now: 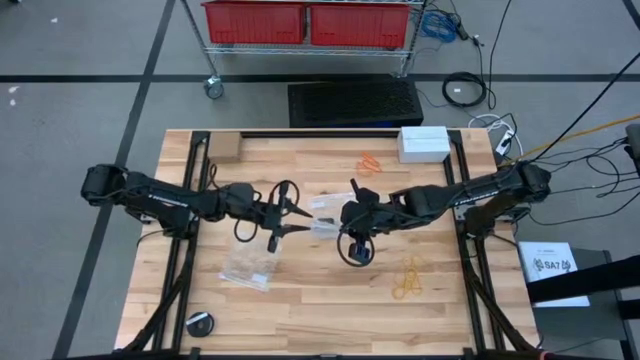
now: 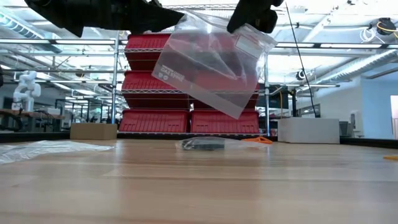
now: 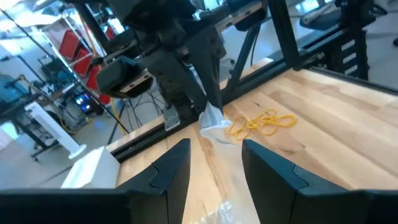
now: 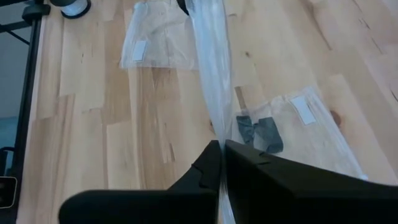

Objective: Sort rubber bands
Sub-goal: Open the top transparent zip bag

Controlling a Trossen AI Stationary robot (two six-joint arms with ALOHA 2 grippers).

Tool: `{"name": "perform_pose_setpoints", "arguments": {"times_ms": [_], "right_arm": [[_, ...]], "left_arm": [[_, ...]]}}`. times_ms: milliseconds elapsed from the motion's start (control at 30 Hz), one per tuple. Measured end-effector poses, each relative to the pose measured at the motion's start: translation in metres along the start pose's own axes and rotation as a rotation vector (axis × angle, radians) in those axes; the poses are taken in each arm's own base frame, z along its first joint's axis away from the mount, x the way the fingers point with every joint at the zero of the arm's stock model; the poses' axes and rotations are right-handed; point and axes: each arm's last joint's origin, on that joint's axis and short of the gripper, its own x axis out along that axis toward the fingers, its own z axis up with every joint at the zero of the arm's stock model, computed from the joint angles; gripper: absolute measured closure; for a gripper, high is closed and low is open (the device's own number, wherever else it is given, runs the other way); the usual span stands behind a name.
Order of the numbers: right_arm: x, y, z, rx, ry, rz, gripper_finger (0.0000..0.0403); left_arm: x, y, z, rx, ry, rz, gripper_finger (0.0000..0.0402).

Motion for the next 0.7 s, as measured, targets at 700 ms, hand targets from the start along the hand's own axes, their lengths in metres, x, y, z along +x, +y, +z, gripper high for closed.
{"name": "perform_pose_setpoints", "arguments": {"times_ms": [700], "right_arm": [[-0.0002, 0.0030, 0.0031, 0.002, -0.017, 0.066, 0.0403]], "left_arm": [[0.0028, 0.0000, 0.0077, -0.047, -0.056, -0.042, 0.0249]]}}
